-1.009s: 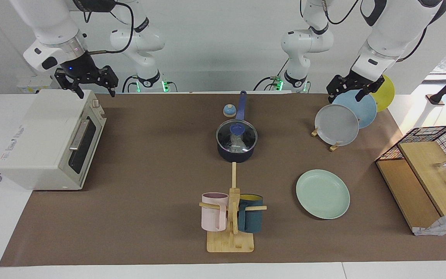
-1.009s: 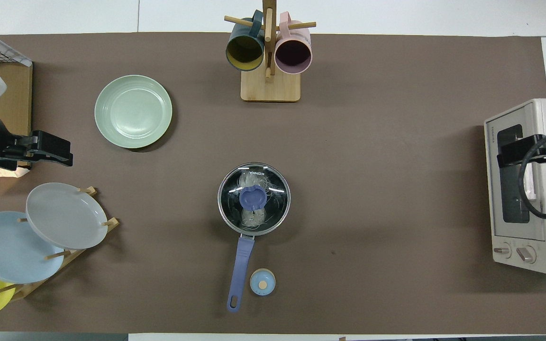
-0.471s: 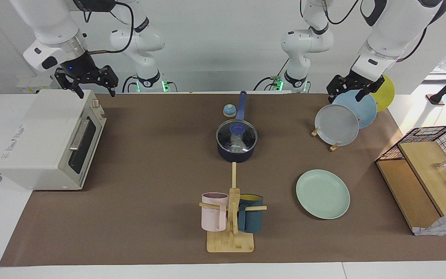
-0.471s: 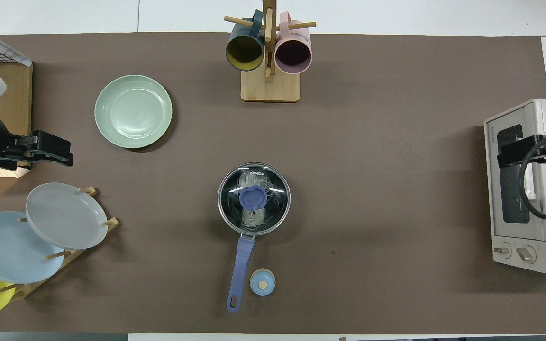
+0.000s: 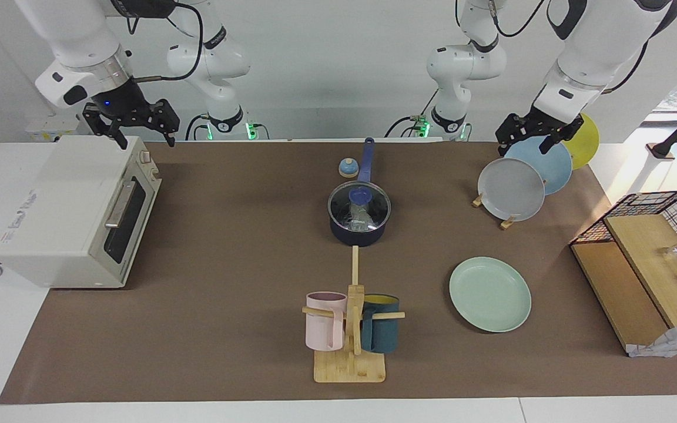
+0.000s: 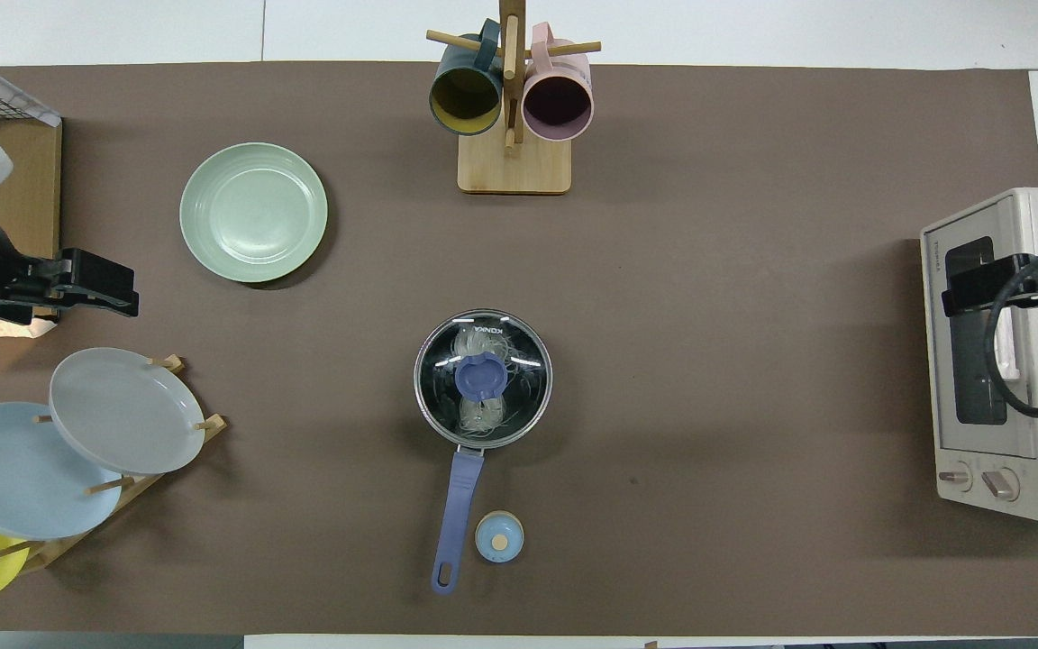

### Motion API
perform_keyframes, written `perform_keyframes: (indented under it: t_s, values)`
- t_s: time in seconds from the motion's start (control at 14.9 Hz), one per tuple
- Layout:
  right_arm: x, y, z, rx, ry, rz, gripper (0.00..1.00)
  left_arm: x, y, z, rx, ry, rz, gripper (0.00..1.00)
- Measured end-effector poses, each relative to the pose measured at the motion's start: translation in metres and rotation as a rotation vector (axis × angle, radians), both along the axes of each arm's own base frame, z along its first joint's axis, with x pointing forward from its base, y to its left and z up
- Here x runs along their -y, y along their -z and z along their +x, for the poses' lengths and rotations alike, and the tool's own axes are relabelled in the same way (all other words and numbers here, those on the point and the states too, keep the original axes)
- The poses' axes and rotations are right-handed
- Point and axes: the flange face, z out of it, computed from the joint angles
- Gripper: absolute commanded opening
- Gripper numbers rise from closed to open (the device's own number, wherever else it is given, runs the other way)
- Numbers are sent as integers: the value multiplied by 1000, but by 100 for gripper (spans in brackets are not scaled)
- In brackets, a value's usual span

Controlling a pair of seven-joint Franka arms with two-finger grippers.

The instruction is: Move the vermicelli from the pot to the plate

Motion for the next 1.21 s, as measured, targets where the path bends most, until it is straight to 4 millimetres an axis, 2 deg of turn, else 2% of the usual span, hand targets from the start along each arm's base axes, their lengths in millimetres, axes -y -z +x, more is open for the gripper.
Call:
perform_keyframes:
  t_s: [0.2,0.34,0.74,0.94,1.21]
  values:
    - [-34,0,0,6,-10,6,100,0,0,0,0,0,0,100]
    - [-70,5,0,8,-3,3,100,0,0,0,0,0,0,100]
    - [-203,34,2,-6,74,25,100,0,0,0,0,0,0,100]
    - [-276,55,4,-9,122,21,100,0,0,0,0,0,0,100]
    - [-370,83,-14,35,182,51,100,0,0,0,0,0,0,100]
